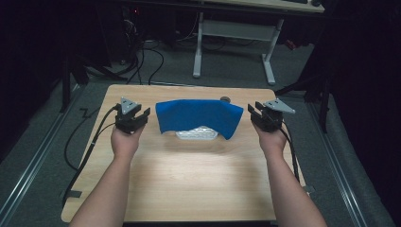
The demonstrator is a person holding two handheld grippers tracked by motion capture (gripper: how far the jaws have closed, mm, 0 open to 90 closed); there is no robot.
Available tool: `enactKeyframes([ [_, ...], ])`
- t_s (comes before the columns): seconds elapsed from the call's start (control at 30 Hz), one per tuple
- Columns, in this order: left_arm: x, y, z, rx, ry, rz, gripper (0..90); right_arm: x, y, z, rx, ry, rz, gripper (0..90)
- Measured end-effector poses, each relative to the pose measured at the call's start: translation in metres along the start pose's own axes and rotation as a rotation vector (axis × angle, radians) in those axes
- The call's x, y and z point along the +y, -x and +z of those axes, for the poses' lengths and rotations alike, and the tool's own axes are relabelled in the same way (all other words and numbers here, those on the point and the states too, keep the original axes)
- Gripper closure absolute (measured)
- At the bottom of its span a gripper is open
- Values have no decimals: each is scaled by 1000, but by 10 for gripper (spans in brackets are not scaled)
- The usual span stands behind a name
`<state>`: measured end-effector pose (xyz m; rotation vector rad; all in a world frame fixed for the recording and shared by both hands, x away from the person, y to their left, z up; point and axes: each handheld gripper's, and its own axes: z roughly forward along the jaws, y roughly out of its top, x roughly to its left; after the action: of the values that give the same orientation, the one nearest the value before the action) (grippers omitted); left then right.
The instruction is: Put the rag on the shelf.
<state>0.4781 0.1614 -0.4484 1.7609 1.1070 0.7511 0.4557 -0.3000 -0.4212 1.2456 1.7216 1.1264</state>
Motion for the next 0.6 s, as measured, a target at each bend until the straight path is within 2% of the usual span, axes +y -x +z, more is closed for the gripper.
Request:
enactKeyframes([
  [0.17,-8,5,-14,16,-17,10,595,-5,-3,-13,2,6,-2,635],
  [0.3,-12,10,-29,16,-15,-6,595,-10,-5,-24,3,0,-7,628],
  [0.43,-17,24,-50,19,11,9,595,-15,-9,-38,7,-9,-5,619],
  [0.5,-19,32,-61,18,28,11,594,-19,-13,-47,8,4,-3,618],
  [0.6,-24,44,-75,10,32,34,591,-23,-20,-58,17,0,-19,611],
])
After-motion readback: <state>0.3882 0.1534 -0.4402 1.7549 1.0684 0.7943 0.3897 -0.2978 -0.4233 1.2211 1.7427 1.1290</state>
